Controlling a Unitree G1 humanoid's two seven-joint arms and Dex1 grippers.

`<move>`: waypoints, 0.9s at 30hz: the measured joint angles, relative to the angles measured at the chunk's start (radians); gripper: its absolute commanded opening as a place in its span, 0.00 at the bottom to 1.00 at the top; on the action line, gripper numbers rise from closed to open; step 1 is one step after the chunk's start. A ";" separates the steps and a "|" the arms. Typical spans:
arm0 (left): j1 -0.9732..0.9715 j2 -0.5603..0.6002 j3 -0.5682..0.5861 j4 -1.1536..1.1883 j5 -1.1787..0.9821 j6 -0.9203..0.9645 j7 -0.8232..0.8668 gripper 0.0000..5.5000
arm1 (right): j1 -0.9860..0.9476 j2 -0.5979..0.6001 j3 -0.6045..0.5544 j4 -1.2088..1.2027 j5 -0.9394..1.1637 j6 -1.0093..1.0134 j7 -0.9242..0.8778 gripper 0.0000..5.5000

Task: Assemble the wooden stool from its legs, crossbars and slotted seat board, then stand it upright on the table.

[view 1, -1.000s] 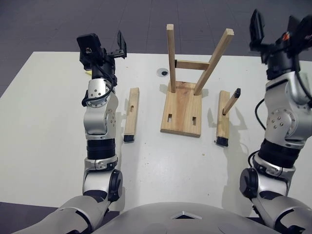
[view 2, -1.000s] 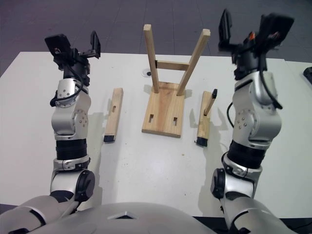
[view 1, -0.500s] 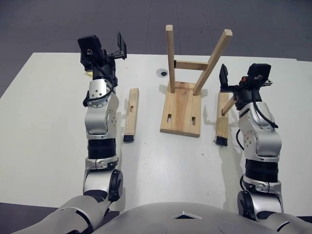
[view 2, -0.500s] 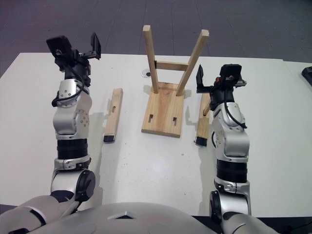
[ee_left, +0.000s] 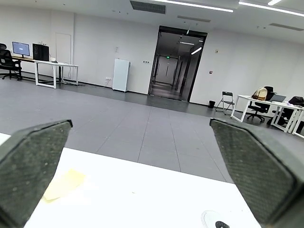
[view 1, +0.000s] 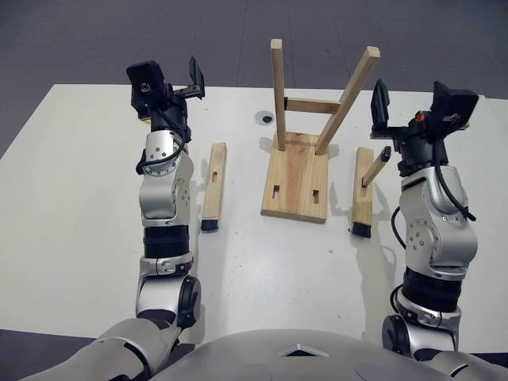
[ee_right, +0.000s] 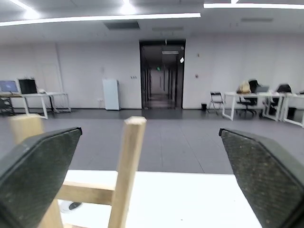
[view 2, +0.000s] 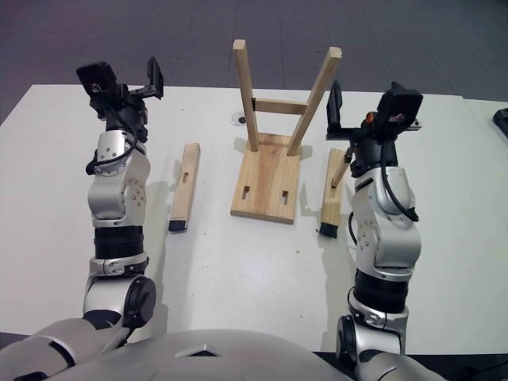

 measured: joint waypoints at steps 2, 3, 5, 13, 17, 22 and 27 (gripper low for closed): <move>0.012 0.000 0.003 -0.026 0.000 0.003 0.008 0.98 | 0.064 -0.001 0.008 -0.054 0.003 0.067 -0.003 0.98; 0.016 0.001 0.006 -0.038 0.000 0.003 0.010 0.98 | 0.104 -0.001 0.012 -0.073 0.006 0.101 -0.001 0.98; 0.026 0.001 0.007 -0.059 0.000 0.010 0.012 0.98 | 0.160 -0.002 0.017 -0.090 0.006 0.142 0.001 0.98; 0.065 0.000 0.003 -0.101 0.009 0.045 0.029 0.98 | 0.279 -0.024 0.079 -0.009 -0.055 0.298 0.003 0.98; 0.069 0.000 0.006 -0.111 0.009 0.092 0.038 0.98 | 0.277 -0.023 0.095 0.015 -0.062 0.407 -0.005 0.98; 0.070 -0.004 0.009 -0.127 0.007 0.162 0.050 0.98 | 0.247 -0.020 0.113 0.024 -0.079 0.538 -0.020 0.98; 0.068 -0.011 0.021 -0.140 -0.003 0.259 0.073 0.98 | 0.199 0.001 0.073 0.050 -0.081 0.677 -0.039 0.88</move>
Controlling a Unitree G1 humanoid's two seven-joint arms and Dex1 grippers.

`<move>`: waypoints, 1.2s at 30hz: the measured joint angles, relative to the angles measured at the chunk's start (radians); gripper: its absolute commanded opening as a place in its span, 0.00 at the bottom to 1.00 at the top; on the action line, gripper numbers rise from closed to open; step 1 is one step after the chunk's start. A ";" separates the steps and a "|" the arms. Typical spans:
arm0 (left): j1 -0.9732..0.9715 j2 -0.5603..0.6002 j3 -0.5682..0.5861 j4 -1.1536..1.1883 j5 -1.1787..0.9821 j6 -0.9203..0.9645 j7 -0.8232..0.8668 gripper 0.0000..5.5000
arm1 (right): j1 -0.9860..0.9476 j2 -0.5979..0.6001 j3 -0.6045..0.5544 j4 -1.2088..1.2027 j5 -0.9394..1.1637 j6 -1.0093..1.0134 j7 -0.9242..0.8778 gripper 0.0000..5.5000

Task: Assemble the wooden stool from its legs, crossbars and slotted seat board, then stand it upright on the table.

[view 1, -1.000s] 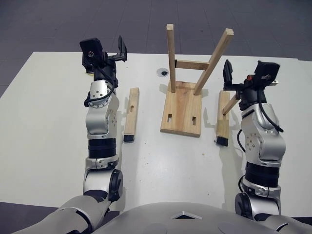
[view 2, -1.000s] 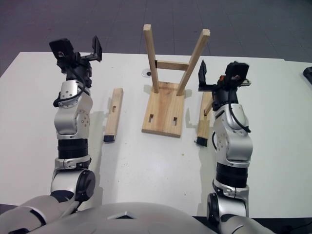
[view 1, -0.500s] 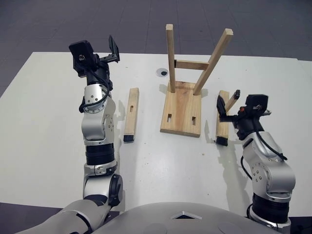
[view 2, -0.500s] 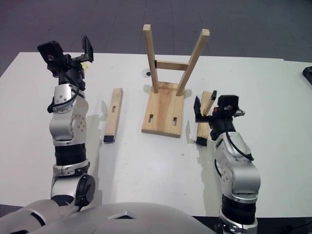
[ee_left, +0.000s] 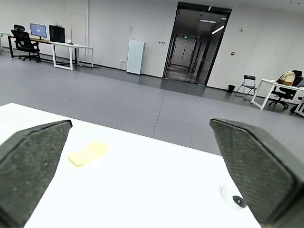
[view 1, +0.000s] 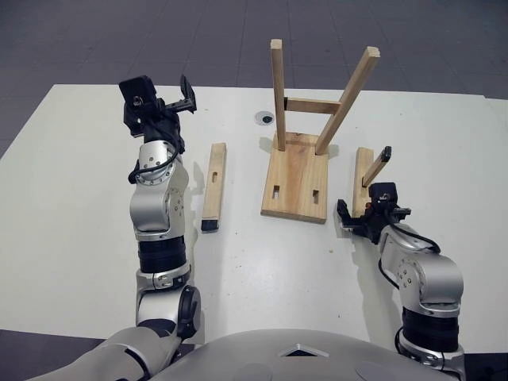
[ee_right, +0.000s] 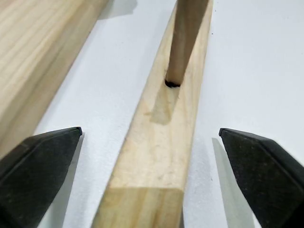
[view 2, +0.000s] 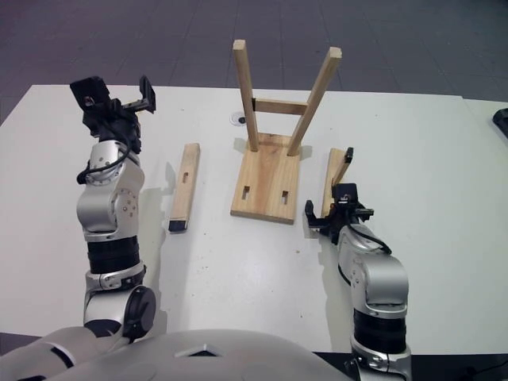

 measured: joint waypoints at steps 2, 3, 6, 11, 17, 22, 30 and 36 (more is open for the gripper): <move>-0.002 -0.004 0.004 -0.001 -0.004 0.032 0.003 0.98 | -0.033 0.014 -0.021 0.005 0.000 0.055 -0.007 0.83; -0.003 -0.006 0.004 -0.001 -0.006 0.041 0.003 0.98 | -0.040 0.017 -0.025 0.006 -0.001 0.069 -0.010 0.80; -0.007 -0.021 0.014 -0.007 -0.029 0.074 0.007 0.98 | -0.077 0.026 -0.038 0.010 -0.008 0.130 -0.018 0.71; -0.023 -0.029 0.024 -0.010 -0.039 0.116 0.016 0.98 | -0.106 0.016 -0.030 0.008 -0.021 0.187 -0.017 0.58; -0.025 -0.031 0.027 -0.009 -0.040 0.150 0.020 0.98 | -0.119 0.002 -0.013 0.011 -0.043 0.208 -0.012 0.40; -0.026 -0.031 0.028 0.002 -0.039 0.159 0.021 0.98 | -0.127 -0.011 -0.026 0.023 -0.042 0.204 0.029 0.38; -0.024 -0.033 0.036 0.033 -0.054 0.179 0.009 0.98 | -0.105 -0.023 -0.089 0.047 -0.034 -0.006 0.101 0.38; -0.018 -0.028 0.197 0.022 -0.274 0.202 -0.086 0.98 | -0.074 -0.070 -0.176 0.063 -0.009 -0.389 0.205 0.38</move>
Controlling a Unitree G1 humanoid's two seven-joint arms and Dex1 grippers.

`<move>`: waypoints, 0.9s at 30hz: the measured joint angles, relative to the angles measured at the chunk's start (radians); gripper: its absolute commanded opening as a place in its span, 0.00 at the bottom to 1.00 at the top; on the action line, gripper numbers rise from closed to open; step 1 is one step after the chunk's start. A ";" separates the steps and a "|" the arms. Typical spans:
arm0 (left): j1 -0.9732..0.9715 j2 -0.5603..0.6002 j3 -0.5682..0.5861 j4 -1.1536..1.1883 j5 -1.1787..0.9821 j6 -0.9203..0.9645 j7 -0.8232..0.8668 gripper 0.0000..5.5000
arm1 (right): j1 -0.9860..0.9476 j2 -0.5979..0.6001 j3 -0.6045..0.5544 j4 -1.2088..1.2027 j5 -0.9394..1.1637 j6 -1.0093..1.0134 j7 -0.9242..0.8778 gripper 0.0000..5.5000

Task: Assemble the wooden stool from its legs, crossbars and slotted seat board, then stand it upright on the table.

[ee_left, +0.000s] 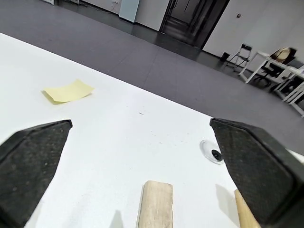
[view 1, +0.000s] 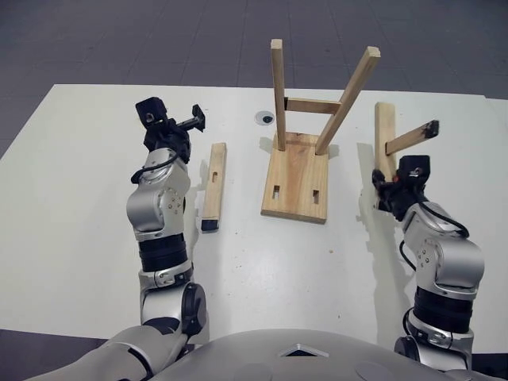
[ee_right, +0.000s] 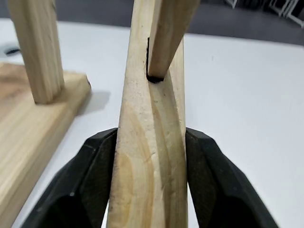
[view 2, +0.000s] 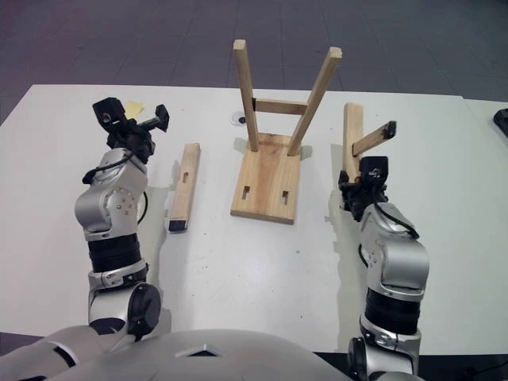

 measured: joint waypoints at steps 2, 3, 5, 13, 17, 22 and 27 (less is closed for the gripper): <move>-0.020 0.032 0.067 -0.037 -0.154 0.055 -0.070 0.98 | -0.024 -0.017 -0.052 -0.012 0.046 -0.081 0.045 0.38; -0.036 0.047 0.085 -0.054 -0.222 0.085 -0.099 0.98 | -0.039 -0.025 -0.069 -0.021 0.066 -0.105 0.063 0.38; -0.084 0.086 0.112 -0.086 -0.387 0.168 -0.160 0.98 | -0.085 -0.044 -0.094 -0.057 0.123 -0.138 0.101 0.38; -0.384 0.157 0.050 -0.069 -0.929 0.440 -0.154 0.98 | -0.278 -0.149 0.004 -0.222 0.295 -0.227 0.280 0.38; -0.449 0.150 0.001 0.002 -1.038 0.447 -0.072 0.98 | -0.280 -0.133 0.108 -0.220 0.303 -0.248 0.288 0.38; -0.479 0.155 -0.016 0.050 -1.136 0.401 -0.011 0.98 | -0.248 -0.119 0.193 -0.221 0.257 -0.304 0.290 0.38; -0.480 0.174 -0.034 0.065 -1.172 0.354 0.031 0.95 | -0.194 -0.125 0.242 -0.215 0.199 -0.353 0.300 0.38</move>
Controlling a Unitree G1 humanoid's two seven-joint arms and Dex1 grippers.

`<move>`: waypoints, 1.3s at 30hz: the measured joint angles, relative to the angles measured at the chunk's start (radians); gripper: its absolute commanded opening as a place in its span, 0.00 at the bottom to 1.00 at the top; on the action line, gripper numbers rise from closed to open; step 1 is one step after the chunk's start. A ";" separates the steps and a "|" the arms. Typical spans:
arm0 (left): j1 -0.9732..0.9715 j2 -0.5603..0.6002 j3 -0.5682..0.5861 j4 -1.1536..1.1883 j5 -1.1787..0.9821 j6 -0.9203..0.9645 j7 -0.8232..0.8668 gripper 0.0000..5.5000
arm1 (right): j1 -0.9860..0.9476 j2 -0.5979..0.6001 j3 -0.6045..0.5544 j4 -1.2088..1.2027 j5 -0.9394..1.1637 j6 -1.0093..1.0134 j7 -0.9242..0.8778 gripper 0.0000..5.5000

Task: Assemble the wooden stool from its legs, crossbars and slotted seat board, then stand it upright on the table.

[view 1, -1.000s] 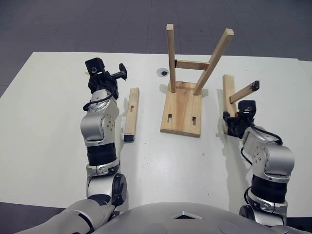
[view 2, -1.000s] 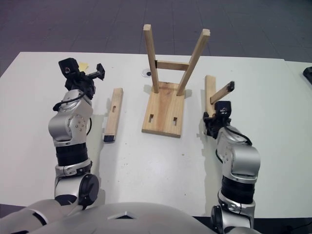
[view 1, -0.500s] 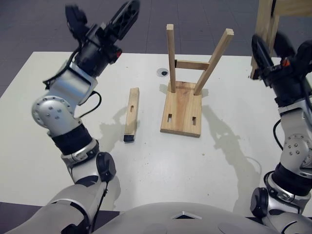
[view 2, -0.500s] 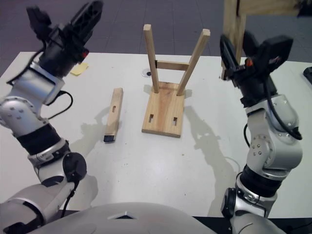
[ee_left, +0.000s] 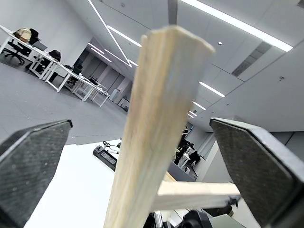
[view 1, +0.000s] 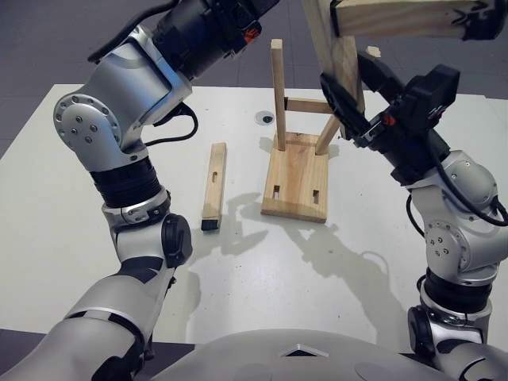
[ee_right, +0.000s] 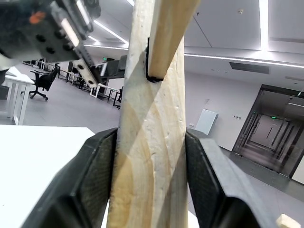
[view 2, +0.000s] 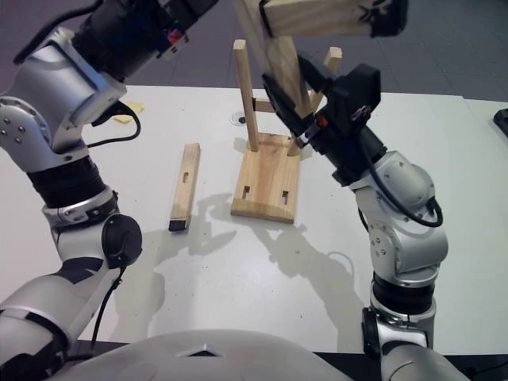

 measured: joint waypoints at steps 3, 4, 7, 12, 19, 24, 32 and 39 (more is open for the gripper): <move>0.000 0.020 -0.006 0.003 -0.007 -0.020 0.010 0.86 | 0.009 -0.014 0.017 0.015 -0.033 -0.025 0.003 0.38; 0.000 0.026 -0.010 0.003 -0.007 -0.028 0.012 0.84 | 0.012 -0.014 0.026 0.021 -0.044 -0.034 0.004 0.38; 0.002 0.040 -0.021 0.004 -0.007 -0.041 0.014 0.73 | 0.016 -0.015 0.033 0.036 -0.059 -0.050 0.005 0.38; 0.018 0.063 -0.036 0.005 0.004 -0.057 0.013 0.55 | 0.020 -0.015 0.046 0.045 -0.086 -0.067 0.006 0.38; 0.046 0.074 -0.056 0.007 0.018 -0.074 0.007 0.34 | 0.021 -0.015 0.060 0.058 -0.112 -0.076 0.006 0.38; 0.061 0.089 -0.069 0.004 0.075 -0.093 -0.032 0.20 | 0.027 -0.015 0.076 0.075 -0.138 -0.086 0.008 0.38; 0.122 0.110 -0.184 -0.058 0.302 -0.160 -0.155 0.19 | 0.052 -0.019 0.105 0.119 -0.205 -0.096 0.003 0.38; 0.204 0.097 -0.217 -0.068 0.479 -0.219 -0.184 0.19 | 0.106 -0.055 0.115 0.125 -0.225 -0.109 0.048 0.61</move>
